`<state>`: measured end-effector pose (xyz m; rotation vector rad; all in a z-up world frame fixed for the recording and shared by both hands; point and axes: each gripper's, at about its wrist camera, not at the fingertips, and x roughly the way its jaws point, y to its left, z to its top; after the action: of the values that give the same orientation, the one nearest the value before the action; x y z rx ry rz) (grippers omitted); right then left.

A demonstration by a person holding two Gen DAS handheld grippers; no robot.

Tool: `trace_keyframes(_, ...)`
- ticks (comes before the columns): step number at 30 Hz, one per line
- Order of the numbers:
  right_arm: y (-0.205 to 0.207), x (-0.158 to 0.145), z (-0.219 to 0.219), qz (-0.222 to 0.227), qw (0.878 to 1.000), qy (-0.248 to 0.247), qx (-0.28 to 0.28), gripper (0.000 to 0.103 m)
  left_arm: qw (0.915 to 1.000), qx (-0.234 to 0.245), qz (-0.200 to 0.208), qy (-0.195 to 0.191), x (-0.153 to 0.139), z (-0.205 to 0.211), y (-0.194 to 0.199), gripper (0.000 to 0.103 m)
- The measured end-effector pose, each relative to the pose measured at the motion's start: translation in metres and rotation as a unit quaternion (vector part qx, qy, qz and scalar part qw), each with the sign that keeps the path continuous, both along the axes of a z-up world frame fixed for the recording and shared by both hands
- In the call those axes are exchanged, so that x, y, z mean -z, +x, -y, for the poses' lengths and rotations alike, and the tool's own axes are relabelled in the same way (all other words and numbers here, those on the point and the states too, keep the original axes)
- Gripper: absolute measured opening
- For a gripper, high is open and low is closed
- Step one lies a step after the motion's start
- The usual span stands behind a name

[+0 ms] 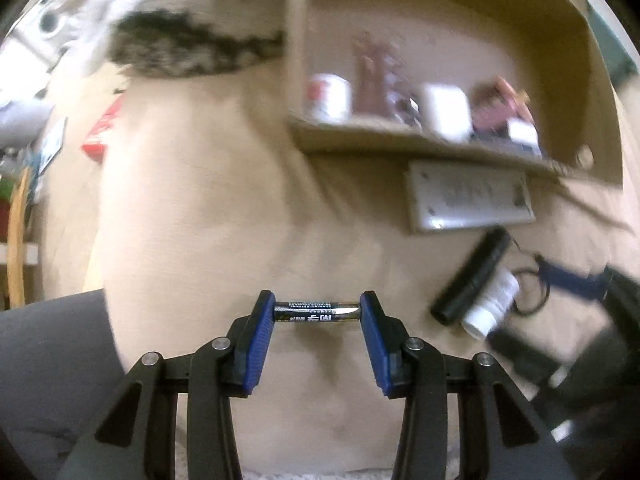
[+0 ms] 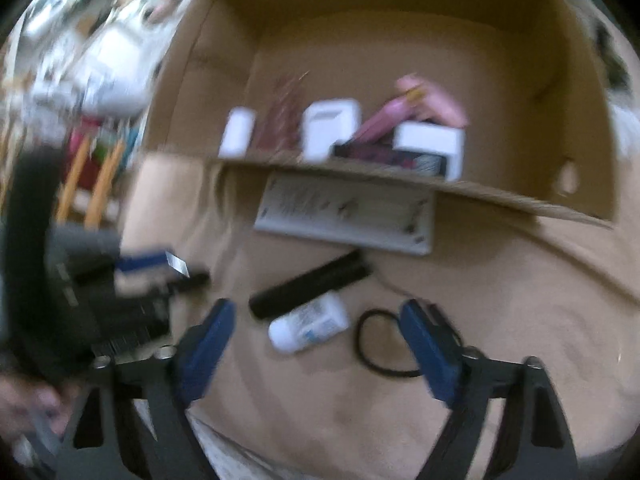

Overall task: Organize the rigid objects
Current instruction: 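Grasp the AA battery on the surface with the left gripper, then hold the battery in the left gripper while the right gripper grasps the white pill bottle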

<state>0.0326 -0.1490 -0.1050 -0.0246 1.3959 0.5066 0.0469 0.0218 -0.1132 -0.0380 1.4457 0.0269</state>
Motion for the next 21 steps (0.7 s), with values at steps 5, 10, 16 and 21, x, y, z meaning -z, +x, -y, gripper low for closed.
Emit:
trace_keyframes(5,-0.011,0.010,-0.025,0.003,0.997,-0.046,-0.056,0.068,0.9995,-0.027,0.012,-0.012,-0.010,-0.029,-0.003,0.040)
trace_keyframes(10,-0.016,0.015,-0.040,0.019,0.993,-0.084,-0.086,0.054,0.9995,-0.026,0.012,-0.015,-0.009,-0.034,0.002,0.040)
trace_keyframes(16,-0.017,0.009,-0.042,0.034,0.991,-0.086,-0.095,0.050,0.9995,-0.025,0.014,-0.013,-0.015,-0.016,0.001,0.040)
trace_keyframes(21,-0.017,-0.005,-0.042,0.053,0.992,-0.075,-0.089,0.050,0.9995,-0.024,0.015,-0.012,-0.013,-0.011,0.002,0.040)
